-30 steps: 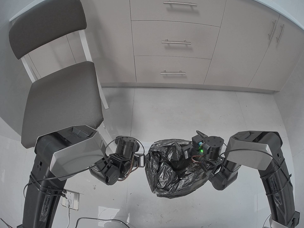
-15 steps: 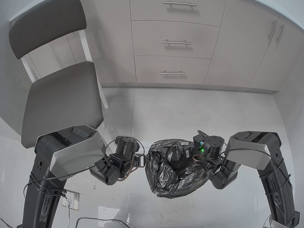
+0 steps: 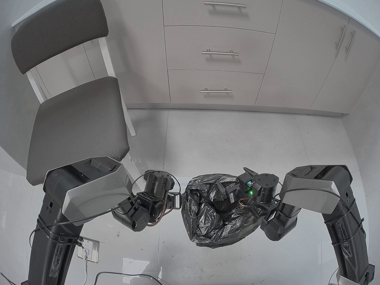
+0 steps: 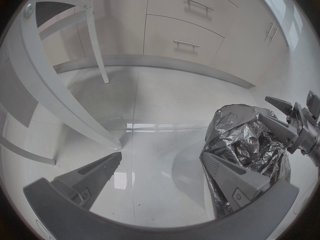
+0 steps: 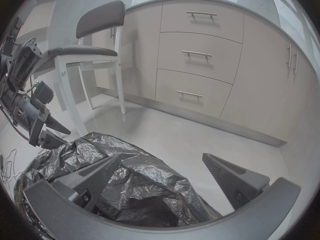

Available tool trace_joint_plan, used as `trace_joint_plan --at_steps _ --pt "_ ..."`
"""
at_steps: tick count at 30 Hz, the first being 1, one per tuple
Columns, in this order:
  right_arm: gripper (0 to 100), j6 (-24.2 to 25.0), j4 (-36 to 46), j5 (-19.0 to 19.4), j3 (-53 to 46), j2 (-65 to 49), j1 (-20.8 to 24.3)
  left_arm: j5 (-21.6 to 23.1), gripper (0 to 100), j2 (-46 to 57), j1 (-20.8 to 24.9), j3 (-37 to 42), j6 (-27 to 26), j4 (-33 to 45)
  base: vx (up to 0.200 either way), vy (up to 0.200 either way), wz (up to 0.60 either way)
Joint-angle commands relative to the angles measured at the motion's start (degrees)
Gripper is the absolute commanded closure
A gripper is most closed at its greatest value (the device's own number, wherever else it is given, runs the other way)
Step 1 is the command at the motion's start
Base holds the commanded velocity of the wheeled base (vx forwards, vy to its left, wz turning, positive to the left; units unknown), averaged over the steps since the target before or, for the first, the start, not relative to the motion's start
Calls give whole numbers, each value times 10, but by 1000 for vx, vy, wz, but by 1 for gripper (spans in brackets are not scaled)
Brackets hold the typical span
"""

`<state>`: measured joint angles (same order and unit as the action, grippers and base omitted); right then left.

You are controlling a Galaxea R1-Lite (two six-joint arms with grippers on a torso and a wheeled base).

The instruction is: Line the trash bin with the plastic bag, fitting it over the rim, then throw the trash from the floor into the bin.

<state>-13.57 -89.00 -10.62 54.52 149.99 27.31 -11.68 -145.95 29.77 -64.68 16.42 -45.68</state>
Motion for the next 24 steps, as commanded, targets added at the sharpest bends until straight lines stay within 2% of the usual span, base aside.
trace_joint_plan --at_steps 1,15,19,24 --pt "0 -1 -10 -1 14 7 -9 0 0 0 0 0 0 0 0 0 0" --pt "0 -2 -10 -5 42 23 -23 0 0 0 0 1 0 0 0 0 0" --pt "0 -2 -10 -5 29 15 -21 0 0 0 0 0 0 0 0 0 0" --pt "0 -13 -10 5 -37 -22 0 0 0 0 0 1 0 0 0 0 0"
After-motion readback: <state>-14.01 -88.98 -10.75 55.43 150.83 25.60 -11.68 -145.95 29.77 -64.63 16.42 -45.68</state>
